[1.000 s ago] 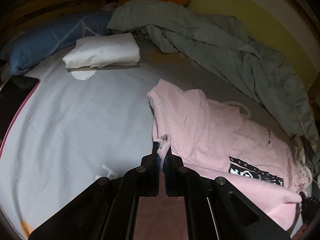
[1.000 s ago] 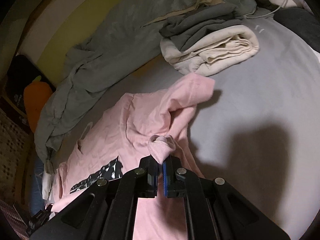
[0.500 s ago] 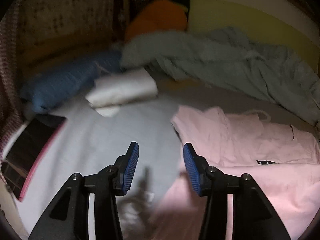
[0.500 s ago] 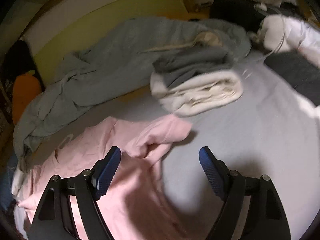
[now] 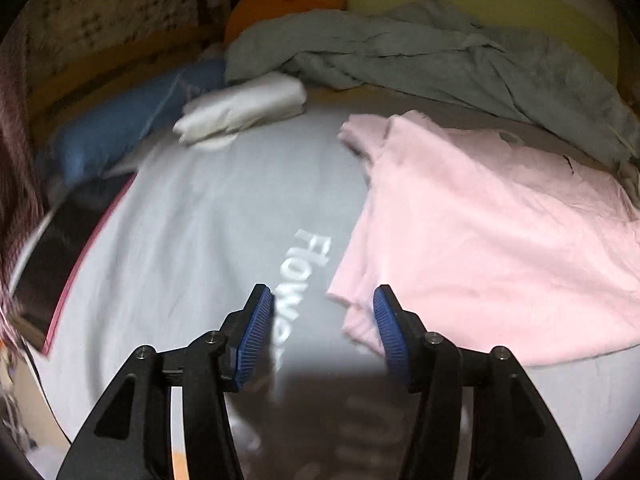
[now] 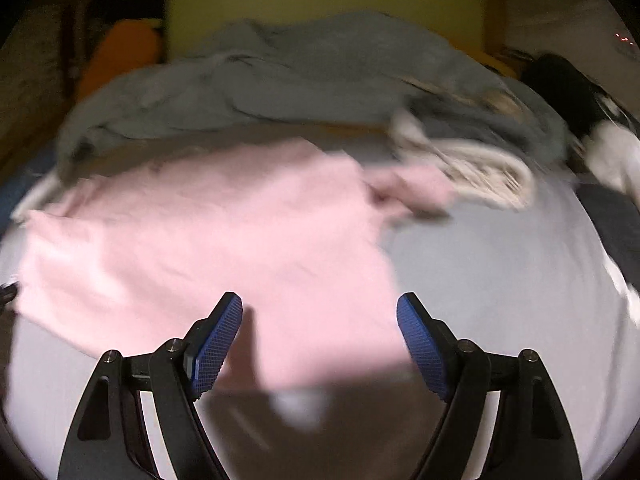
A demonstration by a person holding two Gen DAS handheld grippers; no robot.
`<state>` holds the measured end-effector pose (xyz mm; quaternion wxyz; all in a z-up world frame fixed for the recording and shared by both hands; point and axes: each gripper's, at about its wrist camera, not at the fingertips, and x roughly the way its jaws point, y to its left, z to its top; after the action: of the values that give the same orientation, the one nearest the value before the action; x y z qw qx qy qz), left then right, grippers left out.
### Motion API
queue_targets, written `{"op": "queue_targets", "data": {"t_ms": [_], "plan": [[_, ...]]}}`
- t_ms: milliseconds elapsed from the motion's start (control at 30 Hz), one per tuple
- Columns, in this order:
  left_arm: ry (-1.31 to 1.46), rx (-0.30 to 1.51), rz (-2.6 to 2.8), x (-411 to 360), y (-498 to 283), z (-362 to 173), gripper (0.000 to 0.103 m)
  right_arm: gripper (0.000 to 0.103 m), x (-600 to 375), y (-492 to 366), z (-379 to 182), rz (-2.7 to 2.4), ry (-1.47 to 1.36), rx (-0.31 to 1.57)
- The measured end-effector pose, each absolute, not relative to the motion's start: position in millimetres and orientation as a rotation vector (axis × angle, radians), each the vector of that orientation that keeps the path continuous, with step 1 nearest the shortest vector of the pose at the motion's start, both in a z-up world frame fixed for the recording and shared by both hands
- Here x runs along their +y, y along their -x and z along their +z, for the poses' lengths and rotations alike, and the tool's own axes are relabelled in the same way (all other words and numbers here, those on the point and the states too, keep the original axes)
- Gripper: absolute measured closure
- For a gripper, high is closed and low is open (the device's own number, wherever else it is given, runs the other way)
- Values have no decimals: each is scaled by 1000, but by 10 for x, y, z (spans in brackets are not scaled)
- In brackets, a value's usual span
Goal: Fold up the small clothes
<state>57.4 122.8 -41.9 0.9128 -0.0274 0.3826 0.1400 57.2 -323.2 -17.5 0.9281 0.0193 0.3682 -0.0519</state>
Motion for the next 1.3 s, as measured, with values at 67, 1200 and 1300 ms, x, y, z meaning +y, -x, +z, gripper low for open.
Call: {"op": "queue_targets", "data": {"t_ms": [67, 1200, 1300], "plan": [[43, 792, 296, 1243, -537, -412, 46, 22, -3388, -601, -298, -161, -77, 813], [18, 649, -111, 89, -629, -68, 45, 59, -2006, -569, 105, 221, 29, 637], [-16, 664, -59, 48, -1033, -24, 45, 75, -1955, -934, 145, 225, -25, 701]]}}
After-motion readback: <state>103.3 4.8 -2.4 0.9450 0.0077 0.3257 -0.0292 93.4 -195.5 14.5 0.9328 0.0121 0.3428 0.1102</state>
